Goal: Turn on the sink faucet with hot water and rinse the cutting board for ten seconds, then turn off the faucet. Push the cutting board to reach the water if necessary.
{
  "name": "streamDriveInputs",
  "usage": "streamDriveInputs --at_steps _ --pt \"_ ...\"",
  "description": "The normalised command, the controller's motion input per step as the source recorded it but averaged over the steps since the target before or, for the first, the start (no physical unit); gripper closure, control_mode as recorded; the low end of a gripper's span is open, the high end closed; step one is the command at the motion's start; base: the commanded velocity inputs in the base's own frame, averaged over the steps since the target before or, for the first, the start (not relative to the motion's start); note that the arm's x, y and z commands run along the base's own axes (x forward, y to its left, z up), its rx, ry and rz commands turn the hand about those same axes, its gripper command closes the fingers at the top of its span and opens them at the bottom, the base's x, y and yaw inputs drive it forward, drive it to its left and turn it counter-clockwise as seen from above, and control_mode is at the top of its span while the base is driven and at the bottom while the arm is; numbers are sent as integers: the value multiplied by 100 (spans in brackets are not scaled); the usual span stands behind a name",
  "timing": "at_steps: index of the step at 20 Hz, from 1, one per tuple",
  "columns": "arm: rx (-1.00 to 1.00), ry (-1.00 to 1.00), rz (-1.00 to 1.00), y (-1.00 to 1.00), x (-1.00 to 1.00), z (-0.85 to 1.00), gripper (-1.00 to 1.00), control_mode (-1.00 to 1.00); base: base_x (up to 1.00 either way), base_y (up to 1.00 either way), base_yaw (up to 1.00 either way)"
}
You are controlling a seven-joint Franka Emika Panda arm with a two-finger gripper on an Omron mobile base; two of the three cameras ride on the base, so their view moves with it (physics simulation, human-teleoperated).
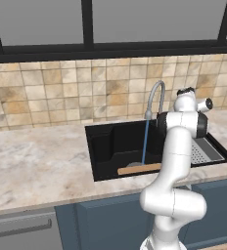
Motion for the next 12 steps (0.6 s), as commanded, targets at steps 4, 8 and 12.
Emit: streamDriveInputs --at_steps 4,8,12 --pt "0 0 0 0 0 0 100 -100 0 0 0" --pt "0 0 0 0 0 0 100 -100 0 0 0" --pt "0 0 0 0 0 0 100 -100 0 0 0"
